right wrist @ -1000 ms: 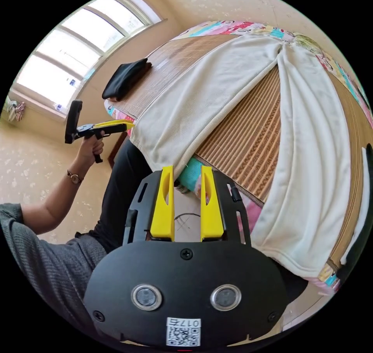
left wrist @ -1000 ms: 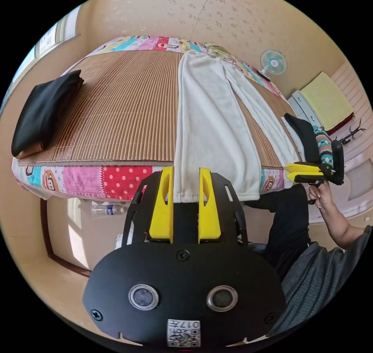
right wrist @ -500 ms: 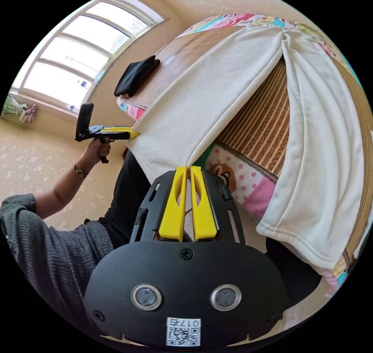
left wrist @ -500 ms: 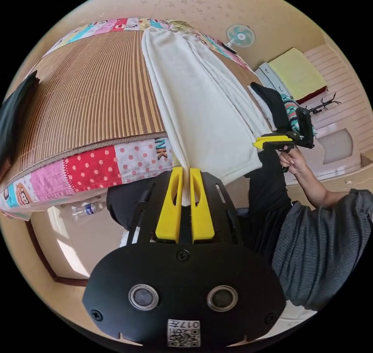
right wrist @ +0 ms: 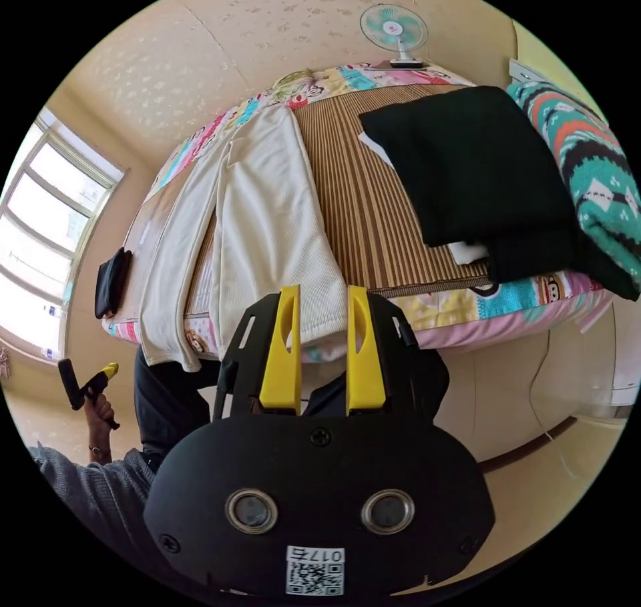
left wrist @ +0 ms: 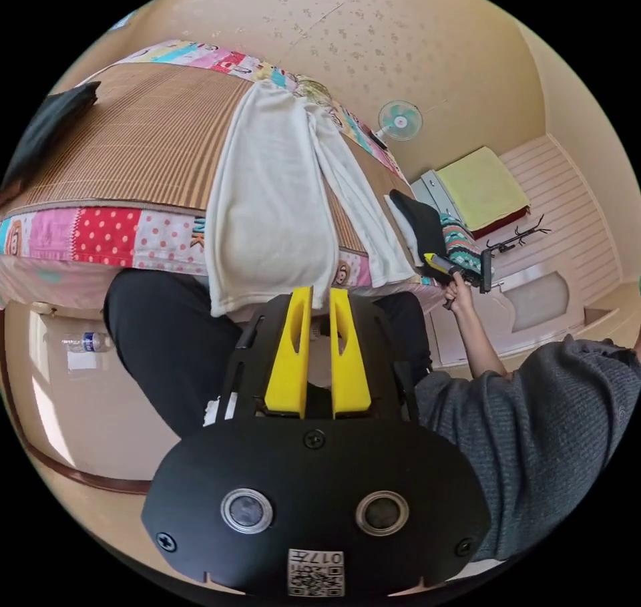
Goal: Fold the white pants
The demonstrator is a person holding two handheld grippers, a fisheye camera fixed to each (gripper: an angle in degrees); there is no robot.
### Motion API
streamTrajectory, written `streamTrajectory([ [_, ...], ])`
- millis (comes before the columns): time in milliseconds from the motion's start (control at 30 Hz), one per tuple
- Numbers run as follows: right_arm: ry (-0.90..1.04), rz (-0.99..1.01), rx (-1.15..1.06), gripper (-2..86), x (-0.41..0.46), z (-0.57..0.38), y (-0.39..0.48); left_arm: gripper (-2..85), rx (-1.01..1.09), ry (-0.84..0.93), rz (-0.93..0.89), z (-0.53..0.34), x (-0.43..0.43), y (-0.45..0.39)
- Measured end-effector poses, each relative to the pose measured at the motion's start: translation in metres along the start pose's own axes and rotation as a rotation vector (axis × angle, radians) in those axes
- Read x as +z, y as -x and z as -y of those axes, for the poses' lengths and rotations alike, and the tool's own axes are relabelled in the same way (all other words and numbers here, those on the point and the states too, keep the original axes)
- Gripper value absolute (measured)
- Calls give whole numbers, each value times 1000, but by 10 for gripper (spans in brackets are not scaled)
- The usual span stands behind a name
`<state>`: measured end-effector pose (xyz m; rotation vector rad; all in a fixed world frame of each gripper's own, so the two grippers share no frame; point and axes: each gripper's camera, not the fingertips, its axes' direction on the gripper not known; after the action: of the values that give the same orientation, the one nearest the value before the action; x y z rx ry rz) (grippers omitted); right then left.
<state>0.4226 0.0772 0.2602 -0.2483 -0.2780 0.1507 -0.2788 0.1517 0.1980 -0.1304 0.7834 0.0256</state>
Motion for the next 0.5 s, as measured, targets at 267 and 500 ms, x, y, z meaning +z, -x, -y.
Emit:
streamTrajectory([
  [267, 6, 409, 304, 84, 19, -57, -82, 115, -45, 437, -161, 88, 218, -26],
  [500, -28, 677, 190, 36, -23, -75, -91, 72, -78, 479, -137, 113, 264, -37],
])
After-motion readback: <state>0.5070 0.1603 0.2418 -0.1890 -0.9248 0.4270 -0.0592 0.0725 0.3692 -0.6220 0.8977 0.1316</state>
